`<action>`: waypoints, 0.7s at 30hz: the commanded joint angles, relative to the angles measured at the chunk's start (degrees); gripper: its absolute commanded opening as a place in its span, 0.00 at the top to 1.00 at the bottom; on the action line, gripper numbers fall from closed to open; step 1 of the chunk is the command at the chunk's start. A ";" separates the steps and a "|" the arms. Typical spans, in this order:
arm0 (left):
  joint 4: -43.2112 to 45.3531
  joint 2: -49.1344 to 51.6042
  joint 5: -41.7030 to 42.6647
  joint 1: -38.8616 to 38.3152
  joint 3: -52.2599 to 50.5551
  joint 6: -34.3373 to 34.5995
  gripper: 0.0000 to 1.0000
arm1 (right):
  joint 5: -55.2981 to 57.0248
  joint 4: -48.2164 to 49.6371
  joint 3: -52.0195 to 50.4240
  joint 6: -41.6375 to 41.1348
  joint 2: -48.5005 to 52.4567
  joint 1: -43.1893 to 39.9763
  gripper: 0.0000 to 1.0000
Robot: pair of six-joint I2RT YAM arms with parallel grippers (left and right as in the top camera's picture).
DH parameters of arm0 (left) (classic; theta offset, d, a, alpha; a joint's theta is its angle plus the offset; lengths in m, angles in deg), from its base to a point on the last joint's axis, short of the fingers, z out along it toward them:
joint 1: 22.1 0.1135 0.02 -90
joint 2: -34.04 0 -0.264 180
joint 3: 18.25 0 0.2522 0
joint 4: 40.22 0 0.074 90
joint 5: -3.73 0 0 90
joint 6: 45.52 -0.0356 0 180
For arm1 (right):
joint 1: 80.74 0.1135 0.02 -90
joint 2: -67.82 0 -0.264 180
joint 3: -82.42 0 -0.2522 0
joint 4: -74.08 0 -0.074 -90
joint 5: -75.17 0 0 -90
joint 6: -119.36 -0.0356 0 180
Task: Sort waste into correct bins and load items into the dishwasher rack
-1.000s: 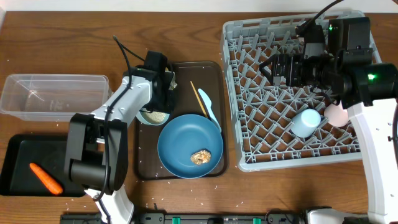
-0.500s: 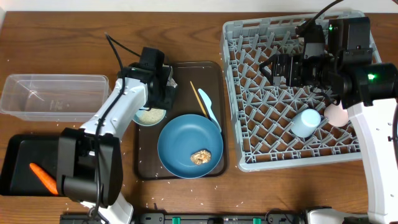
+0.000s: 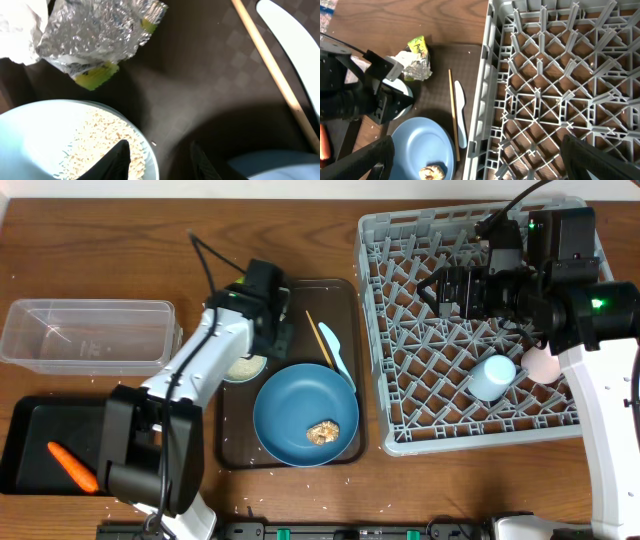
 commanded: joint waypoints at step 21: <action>-6.38 -10.36 -9.03 -6.27 0.83 6.21 0.59 | 0.17 -1.55 0.11 -0.39 0.07 0.59 0.01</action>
